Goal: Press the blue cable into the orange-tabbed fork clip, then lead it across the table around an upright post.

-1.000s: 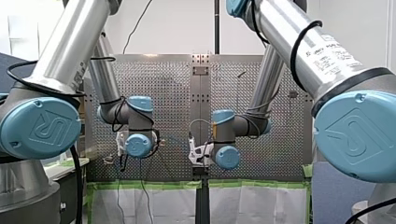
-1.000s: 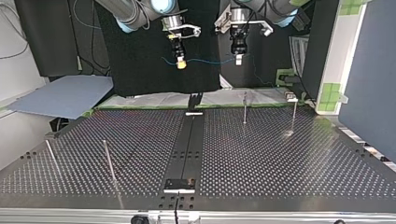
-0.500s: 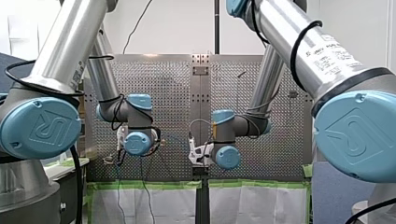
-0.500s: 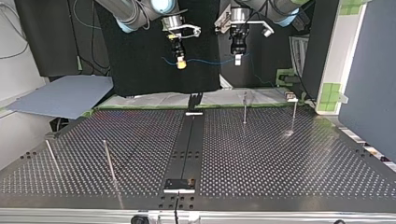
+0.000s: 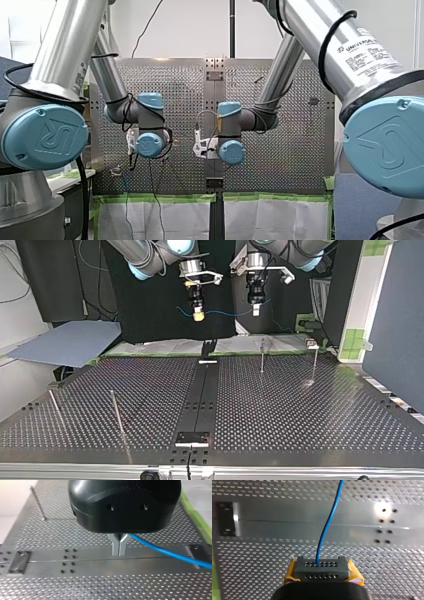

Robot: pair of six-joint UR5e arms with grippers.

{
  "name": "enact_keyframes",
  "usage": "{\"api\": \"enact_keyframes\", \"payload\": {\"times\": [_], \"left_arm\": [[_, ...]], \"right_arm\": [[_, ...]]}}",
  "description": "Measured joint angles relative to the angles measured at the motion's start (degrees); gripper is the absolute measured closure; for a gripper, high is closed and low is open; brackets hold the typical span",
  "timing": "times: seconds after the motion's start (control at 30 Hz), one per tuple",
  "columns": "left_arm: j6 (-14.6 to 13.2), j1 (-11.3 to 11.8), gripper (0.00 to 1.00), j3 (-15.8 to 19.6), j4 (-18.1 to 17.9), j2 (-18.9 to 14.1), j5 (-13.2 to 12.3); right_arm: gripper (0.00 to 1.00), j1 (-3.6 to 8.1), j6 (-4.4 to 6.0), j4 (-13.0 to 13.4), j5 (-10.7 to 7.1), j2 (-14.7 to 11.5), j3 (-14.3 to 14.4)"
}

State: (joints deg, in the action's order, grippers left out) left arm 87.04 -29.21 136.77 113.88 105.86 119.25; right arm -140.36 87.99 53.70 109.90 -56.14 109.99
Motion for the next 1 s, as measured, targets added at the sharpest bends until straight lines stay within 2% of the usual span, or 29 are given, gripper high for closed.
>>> {"api": "enact_keyframes", "payload": {"times": [0.07, 0.2, 0.33, 0.53, 0.67, 0.9, 1.0], "left_arm": [[1.0, 0.3, 1.0, -0.2, 0.6, -1.0, 0.0], [2.9, 0.9, 1.0, -0.2, 1.2, -2.9, 0.8], [4.9, 1.7, 1.0, -0.2, 1.1, -4.5, 1.7], [8.0, 2.7, 1.0, -0.3, -1.0, -2.7, 1.4], [10.2, 3.3, 1.0, -0.3, -2.8, -0.6, 1.4], [14.2, 4.8, 1.0, -0.2, -3.8, 3.4, 1.4], [15.9, 6.0, 1.0, 0.2, -4.2, 4.5, 0.9]], "right_arm": [[1.0, 0.26, 0.27, -0.8, 0.23, -0.8, -0.8], [1.0, 1.22, 0.54, -2.9, -0.83, -3.0, -3.0], [1.0, 1.99, 0.67, -3.8, -1.31, -5.1, -4.8], [1.0, 2.46, 0.71, -3.6, -1.55, -7.2, -5.2], [1.0, 2.55, 0.76, -3.1, -2.03, -6.4, -5.3], [1.0, 2.53, 0.82, -2.5, -2.72, -2.8, -5.3], [1.0, 2.52, 1.29, -1.6, -3.16, -1.1, -5.3]]}}
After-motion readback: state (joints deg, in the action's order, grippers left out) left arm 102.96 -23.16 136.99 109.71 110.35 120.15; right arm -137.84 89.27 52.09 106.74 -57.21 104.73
